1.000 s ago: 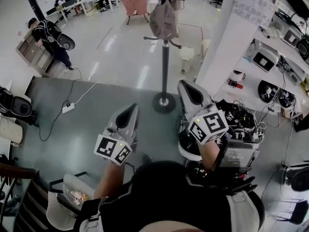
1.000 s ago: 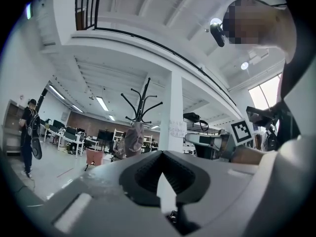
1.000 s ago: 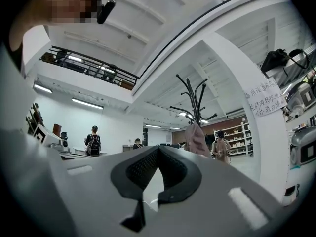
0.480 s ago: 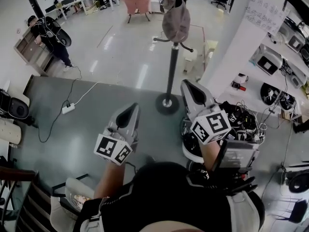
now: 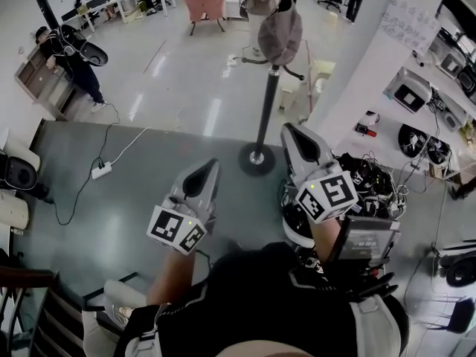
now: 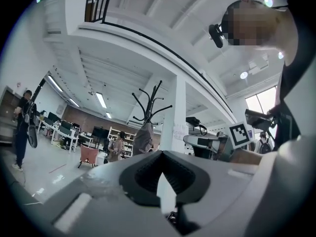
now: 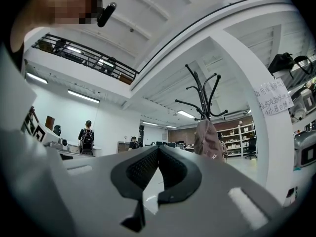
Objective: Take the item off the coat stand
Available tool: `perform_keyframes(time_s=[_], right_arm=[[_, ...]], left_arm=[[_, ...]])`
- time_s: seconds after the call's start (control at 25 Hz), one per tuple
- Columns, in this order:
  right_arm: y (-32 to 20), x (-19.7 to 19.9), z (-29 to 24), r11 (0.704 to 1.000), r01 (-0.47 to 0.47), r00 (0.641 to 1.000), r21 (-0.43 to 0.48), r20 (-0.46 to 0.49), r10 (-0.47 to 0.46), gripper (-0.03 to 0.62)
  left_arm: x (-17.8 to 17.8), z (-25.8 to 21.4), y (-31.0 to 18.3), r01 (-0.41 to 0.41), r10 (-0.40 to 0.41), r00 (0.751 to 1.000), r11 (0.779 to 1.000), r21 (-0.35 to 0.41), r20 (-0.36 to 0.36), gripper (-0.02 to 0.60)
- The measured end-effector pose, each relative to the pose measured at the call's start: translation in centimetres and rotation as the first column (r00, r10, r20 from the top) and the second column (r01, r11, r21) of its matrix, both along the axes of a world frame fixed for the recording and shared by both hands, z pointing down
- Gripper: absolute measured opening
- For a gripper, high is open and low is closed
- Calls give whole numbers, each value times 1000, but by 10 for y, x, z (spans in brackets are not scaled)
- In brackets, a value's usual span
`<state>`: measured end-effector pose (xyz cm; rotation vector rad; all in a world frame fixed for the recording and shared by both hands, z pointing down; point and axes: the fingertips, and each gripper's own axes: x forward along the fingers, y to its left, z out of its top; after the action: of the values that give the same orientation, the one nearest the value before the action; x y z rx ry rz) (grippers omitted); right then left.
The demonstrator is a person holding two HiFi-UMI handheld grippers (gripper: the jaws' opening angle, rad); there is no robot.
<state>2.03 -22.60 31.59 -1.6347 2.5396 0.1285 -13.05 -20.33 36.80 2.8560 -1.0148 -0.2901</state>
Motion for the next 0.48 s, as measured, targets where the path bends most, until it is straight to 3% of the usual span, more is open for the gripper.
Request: perform_keyframes(time_s=[0.48], right_arm=[[-15,1,2,1000,-23,1000,1,1,23,12]], left_arm=[[-8,7,-17,11,-11,1000,1000,-14,1,17]])
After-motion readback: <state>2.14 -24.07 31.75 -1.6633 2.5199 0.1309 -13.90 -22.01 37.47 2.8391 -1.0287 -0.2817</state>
